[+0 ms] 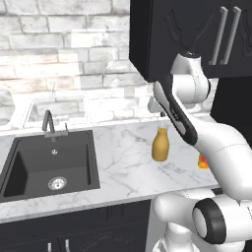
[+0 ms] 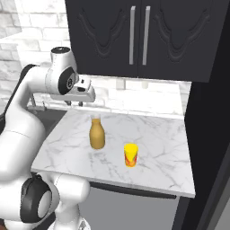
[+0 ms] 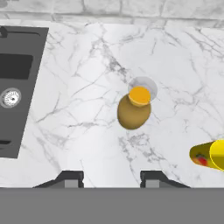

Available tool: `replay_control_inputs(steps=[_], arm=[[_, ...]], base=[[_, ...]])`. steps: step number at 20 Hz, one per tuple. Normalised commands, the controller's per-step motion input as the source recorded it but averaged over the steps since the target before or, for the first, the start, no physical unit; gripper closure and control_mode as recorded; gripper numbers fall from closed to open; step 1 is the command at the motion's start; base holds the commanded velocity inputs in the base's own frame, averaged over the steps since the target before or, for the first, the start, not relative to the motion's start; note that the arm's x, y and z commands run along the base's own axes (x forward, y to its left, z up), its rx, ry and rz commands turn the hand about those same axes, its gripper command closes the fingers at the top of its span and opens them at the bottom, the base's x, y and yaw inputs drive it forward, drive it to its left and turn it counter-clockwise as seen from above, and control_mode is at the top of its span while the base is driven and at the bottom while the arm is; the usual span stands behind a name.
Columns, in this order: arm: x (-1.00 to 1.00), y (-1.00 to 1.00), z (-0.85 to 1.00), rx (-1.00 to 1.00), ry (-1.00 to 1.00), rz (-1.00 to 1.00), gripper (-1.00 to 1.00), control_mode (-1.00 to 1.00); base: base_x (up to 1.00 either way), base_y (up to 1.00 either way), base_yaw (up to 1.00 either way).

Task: Place the pitcher and cup on the dining counter for serving.

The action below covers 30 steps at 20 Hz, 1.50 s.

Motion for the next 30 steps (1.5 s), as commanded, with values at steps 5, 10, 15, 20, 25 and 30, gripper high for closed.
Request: replay_control_inputs(steps=[5,10,15,20,25,30], arm=[[-0.26,-0.06,-0.39,-0.07,0.01,0.0,-1.0,-1.0],[-0.11,-0.31,-0.98,-0.15,0.02,0.0,-1.0,-1.0],[0.0,-0.21,-0.53,-0.02,-0.19,-0.01,-1.0,-1.0],[0.18,-0.06,-0.25,0.0,-0.16,0.0,-1.0,-1.0],[0.33,0.0,-0.21,0.0,-0.06,0.0,-1.0,-1.0],[0.45,0.01,-0.06,0.02,-0.06,0.0,-1.0,-1.0]], base=[[0.0,0.0,0.0],[0.0,0.0,0.0],[0.0,0.0,0.0],[0.0,0.0,0.0],[0.0,0.0,0.0],[0.0,0.0,0.0]])
